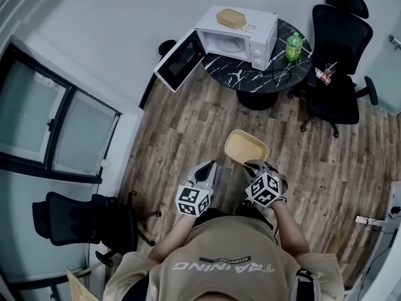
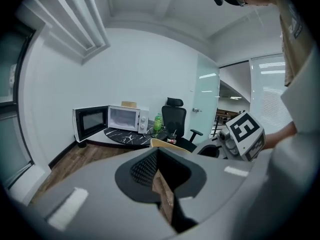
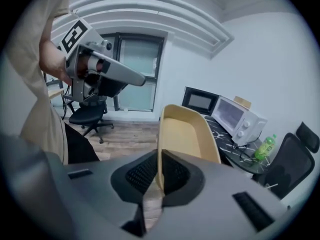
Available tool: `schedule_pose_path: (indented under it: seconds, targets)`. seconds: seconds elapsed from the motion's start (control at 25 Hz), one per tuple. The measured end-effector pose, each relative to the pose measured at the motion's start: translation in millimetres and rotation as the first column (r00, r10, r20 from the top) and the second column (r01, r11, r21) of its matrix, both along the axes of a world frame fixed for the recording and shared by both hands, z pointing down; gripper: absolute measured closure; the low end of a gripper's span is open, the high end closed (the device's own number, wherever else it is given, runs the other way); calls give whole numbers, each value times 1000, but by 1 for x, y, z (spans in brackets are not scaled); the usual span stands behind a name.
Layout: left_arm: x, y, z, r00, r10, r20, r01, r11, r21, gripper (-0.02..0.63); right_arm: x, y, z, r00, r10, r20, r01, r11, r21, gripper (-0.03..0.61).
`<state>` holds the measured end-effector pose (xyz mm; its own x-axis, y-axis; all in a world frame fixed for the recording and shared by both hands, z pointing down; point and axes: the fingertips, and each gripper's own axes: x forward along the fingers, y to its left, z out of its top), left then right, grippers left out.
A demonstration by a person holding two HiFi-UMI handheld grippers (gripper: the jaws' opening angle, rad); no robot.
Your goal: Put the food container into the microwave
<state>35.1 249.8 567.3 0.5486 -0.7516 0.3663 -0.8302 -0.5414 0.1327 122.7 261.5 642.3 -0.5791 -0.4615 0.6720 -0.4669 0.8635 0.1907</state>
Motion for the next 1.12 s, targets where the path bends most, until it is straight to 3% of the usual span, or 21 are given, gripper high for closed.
schedule_pose_path:
  seconds: [0.24, 0.4, 0.6, 0.72, 0.88, 1.12]
  targets:
    - [15, -13, 12, 998, 6, 68, -3, 999, -41, 606, 16, -22, 12, 1000, -25, -2, 25, 1000, -17, 555]
    - [33, -32, 19, 998, 30, 60, -27, 998, -51, 606, 17, -32, 12, 999, -22, 45, 23, 999, -32, 555]
    - [46, -42, 22, 996, 73, 44, -71, 997, -40, 606, 15, -31, 16, 1000, -14, 17, 14, 999, -40, 555]
    - [44, -58, 24, 995, 94, 42, -93, 995, -23, 606, 16, -37, 14, 1000, 15, 21, -14, 998, -54, 555]
    - [38, -83, 39, 994, 113, -7, -113, 990, -81, 606, 13, -55, 15, 996, 77, 49, -72, 993, -94, 555]
    - [-5, -123, 27, 994, 110, 27, -109, 994, -12, 606, -18, -93, 2, 998, 41, -56, -44, 998, -47, 555]
